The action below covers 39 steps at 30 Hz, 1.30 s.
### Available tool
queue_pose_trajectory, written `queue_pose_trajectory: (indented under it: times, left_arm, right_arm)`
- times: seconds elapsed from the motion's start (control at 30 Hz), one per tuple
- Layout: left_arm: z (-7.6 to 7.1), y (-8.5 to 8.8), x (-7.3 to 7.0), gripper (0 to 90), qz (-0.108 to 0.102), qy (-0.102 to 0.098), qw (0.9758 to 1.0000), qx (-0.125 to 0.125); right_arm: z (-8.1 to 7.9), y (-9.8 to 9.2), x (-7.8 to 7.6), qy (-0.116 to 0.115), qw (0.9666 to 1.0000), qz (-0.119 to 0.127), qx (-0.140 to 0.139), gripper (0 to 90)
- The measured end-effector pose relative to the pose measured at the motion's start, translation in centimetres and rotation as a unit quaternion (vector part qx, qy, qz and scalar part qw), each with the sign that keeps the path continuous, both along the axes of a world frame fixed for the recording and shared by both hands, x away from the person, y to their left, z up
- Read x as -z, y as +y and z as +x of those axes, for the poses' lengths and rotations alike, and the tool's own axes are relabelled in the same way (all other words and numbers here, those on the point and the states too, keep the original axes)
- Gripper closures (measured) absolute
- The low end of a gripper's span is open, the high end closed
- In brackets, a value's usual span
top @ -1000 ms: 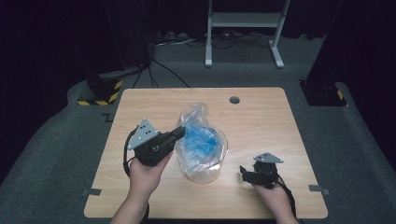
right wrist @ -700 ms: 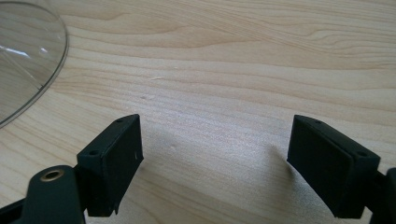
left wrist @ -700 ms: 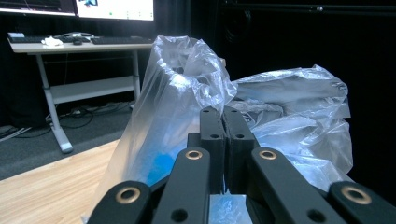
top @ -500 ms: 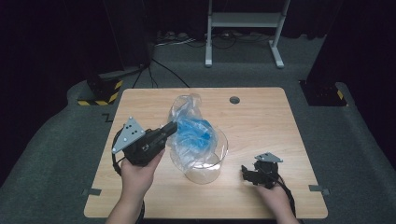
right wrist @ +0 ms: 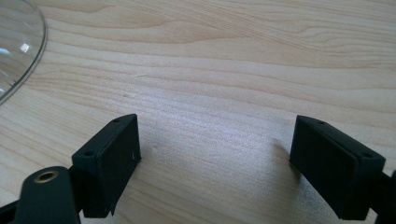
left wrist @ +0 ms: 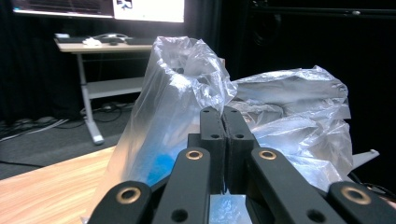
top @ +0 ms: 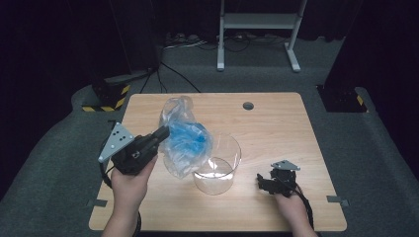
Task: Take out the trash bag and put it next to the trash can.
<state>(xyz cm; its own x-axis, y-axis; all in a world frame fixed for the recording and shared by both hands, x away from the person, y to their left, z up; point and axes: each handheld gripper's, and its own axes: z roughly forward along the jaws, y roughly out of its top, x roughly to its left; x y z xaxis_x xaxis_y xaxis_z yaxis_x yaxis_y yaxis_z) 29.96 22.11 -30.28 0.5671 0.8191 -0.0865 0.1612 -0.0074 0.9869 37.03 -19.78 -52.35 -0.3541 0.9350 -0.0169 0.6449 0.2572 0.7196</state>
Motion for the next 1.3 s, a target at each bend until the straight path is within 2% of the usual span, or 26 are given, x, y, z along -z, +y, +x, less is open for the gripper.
queue_pose_trajectory:
  times: [0.33, 0.83, 0.93, 1.13, 1.17, 1.23, 1.3]
  left_arm:
    - [-0.8, 2.8, 0.2, 88.5, -0.008, 0.014, 0.9992, -0.037]
    - [-0.7, 5.3, 1.3, 88.5, -0.007, 0.027, 0.9969, -0.073]
    - [-0.3, 5.8, 1.8, 88.5, -0.014, 0.033, 0.9964, -0.077]
    - [0.4, 6.4, 2.8, 88.4, -0.013, 0.042, 0.9953, -0.086]
    - [0.8, 6.7, 3.5, 88.4, -0.017, 0.052, 0.9941, -0.094]
    - [1.0, 6.8, 3.8, 88.4, -0.019, 0.057, 0.9936, -0.096]
    - [1.7, 7.1, 4.8, 88.5, -0.018, 0.07, 0.9923, -0.101]
  right_arm:
    - [0.8, -0.3, 0.0, 0.003, 1.0, 0.0, -0.002, 15.3]
    - [1.5, -0.1, 0.1, -0.004, 0.9999, 0.004, -0.008, 14.9]
    - [1.5, -0.1, 0.2, -0.005, 0.9999, 0.005, -0.009, 14.8]
    - [1.6, 0.0, 0.2, -0.007, 0.9999, 0.005, -0.014, 14.9]
    - [1.6, 0.0, 0.2, -0.006, 0.9999, 0.006, -0.014, 14.9]
    - [1.6, 0.0, 0.2, -0.005, 0.9999, 0.006, -0.014, 14.9]
    - [1.6, 0.0, 0.2, -0.005, 0.9999, 0.005, -0.014, 14.9]
